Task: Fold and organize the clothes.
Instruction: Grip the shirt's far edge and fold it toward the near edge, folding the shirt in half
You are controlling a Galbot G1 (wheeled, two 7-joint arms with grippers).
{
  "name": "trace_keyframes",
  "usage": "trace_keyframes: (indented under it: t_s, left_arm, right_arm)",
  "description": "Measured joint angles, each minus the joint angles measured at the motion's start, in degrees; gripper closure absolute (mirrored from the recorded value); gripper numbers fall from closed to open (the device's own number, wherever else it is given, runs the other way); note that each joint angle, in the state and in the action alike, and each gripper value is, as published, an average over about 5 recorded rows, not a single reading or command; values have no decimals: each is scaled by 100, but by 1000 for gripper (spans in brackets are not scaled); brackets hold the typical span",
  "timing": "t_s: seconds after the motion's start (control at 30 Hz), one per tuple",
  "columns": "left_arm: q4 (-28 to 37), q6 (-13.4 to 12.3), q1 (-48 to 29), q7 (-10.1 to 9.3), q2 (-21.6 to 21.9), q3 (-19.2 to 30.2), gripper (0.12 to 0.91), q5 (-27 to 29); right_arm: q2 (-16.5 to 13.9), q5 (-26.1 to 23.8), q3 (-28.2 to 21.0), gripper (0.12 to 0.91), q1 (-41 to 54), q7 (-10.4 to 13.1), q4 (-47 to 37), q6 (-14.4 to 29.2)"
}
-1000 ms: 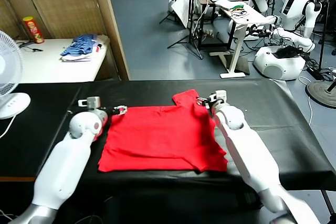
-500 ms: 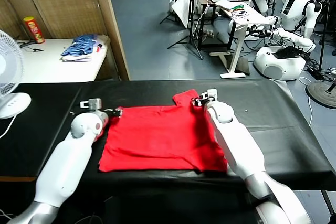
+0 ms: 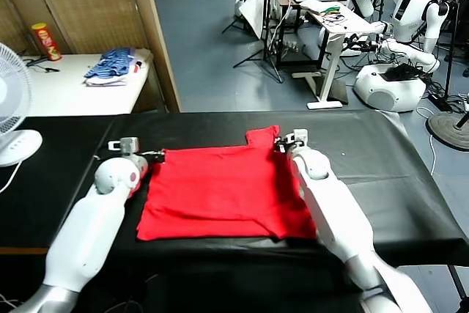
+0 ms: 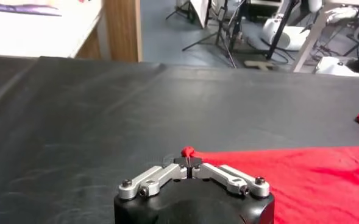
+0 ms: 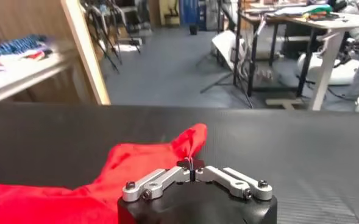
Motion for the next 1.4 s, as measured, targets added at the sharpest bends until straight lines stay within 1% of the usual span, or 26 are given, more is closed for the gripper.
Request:
trace_keyframes:
  t_s: [0.1, 0.27, 0.47, 0.6, 0.8, 0.87, 0.97, 1.13, 1.27, 1.33, 1.4]
  left_arm:
    - [-446, -1, 216, -18, 132, -118, 902, -166]
    - [-1346, -2, 781, -93, 392, -342, 902, -302]
    - [-2270, -2, 1567, -167, 635, -697, 902, -245]
    - [-2686, -2, 2016, -189, 727, -922, 902, -200]
    - [-3226, -2, 2607, -191, 806, -1185, 902, -90]
    - [-3371, -3, 2808, -183, 803, -1269, 902, -47]
    - [-3547, -3, 3116, -156, 782, -1400, 902, 6]
    - [-3714, -3, 3596, -23, 724, -1589, 902, 234]
    - [-3747, -3, 3882, 45, 663, -1637, 902, 409]
    - [-3734, -3, 3976, 72, 630, -1634, 902, 492]
    - [-3708, -3, 4031, 92, 594, -1622, 902, 562]
  right_arm:
    - [-243, 222, 53, 902, -277, 153, 534, -196]
    - [-672, 396, 120, 902, -787, 393, 1332, -428]
    - [-1111, 548, 259, 902, -1416, 549, 2171, -628]
    - [-1320, 593, 362, 902, -1872, 731, 2817, -849]
    - [-1429, 510, 482, 902, -2580, 968, 3707, -1324]
    - [-1444, 442, 526, 902, -2815, 1019, 3929, -1464]
    - [-1476, 387, 593, 902, -3140, 1066, 4180, -1564]
    - [-1522, 366, 664, 902, -3502, 1074, 4397, -1573]
    - [-1479, 305, 640, 902, -3610, 1056, 4428, -1573]
    - [-1444, 280, 629, 902, -3645, 1027, 4433, -1573]
    - [-1421, 270, 636, 885, -3683, 963, 4448, -1573]
